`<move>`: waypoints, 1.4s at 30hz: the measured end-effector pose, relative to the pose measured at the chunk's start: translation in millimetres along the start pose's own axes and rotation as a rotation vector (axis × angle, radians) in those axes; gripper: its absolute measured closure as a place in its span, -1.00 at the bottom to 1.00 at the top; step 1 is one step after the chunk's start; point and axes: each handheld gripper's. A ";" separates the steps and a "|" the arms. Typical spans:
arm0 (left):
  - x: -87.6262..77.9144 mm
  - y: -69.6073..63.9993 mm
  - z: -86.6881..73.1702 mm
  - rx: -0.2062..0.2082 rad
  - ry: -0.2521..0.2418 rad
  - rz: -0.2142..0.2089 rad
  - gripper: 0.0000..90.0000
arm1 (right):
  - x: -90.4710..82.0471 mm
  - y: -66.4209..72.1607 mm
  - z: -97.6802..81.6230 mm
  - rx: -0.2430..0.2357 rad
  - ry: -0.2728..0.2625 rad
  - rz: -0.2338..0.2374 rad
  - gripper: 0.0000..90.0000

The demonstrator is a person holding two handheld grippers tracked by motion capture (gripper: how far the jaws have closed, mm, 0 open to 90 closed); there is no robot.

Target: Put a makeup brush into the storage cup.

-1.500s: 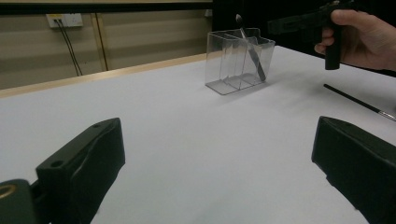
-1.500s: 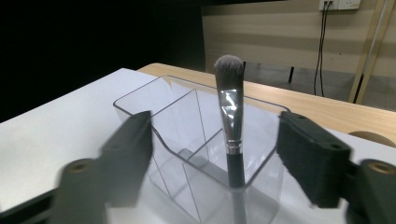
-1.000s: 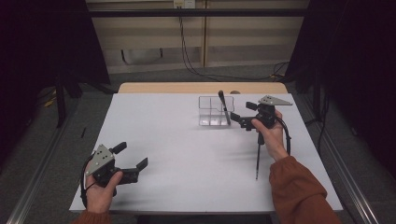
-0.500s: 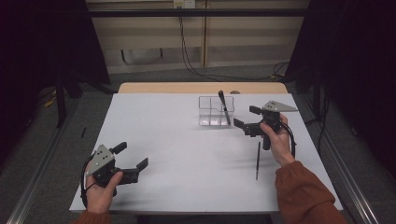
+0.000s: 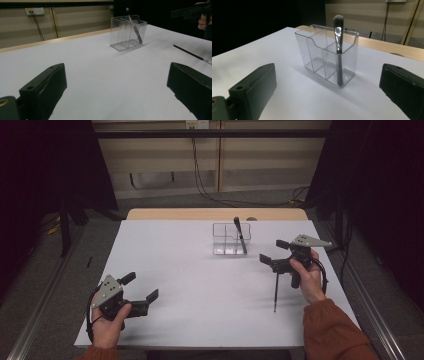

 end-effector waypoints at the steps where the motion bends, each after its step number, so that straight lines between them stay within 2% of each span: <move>1: 0.1 0.3 -0.1 0.000 0.002 0.001 -0.94 | -1.7 -0.4 -0.9 -0.001 -0.002 -0.005 -0.99; 4: 0.6 1.1 -0.7 -0.009 0.004 0.007 -0.94 | -8.0 0.7 -5.1 0.000 0.003 -0.019 -0.99; 9: -0.9 1.1 -0.6 0.000 -0.004 0.003 -0.94 | -17.9 5.8 -12.0 -0.002 0.007 -0.025 -0.99; 12: -1.4 0.7 -1.0 -0.002 -0.004 0.007 -0.94 | -23.0 9.2 -15.4 0.011 0.011 -0.025 -0.98; 14: -2.0 0.6 -1.2 -0.001 -0.005 0.006 -0.94 | -26.0 12.5 -18.9 0.004 0.028 -0.063 -0.99; 17: -2.6 0.9 -1.7 0.000 -0.005 0.006 -0.94 | -30.6 15.7 -24.2 0.013 0.030 -0.057 -0.99; 22: -4.7 0.4 -2.9 -0.005 -0.005 0.013 -0.94 | -38.7 21.2 -30.3 0.013 0.005 -0.057 -0.99; 25: -5.6 0.7 -3.4 -0.013 -0.008 0.018 -0.94 | -41.9 26.0 -37.2 0.015 0.010 -0.047 -1.00; 30: -6.5 0.1 -3.8 -0.009 -0.004 0.019 -0.94 | -49.4 31.6 -45.6 0.008 0.000 -0.061 -1.00; 34: -6.9 -1.3 -2.9 -0.005 -0.011 0.016 -0.94 | -58.1 36.1 -51.4 0.040 -0.021 -0.061 -1.00; 42: -7.3 -0.9 -3.9 -0.007 -0.011 0.016 -0.94 | -69.7 42.2 -59.7 0.035 -0.031 -0.088 -1.00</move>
Point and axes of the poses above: each handheld gripper's, and its own axes: x roughly forward along the jaws, z roughly out of its top, y roughly to its left, and after that the axes turned 10 degrees about y, right-handed
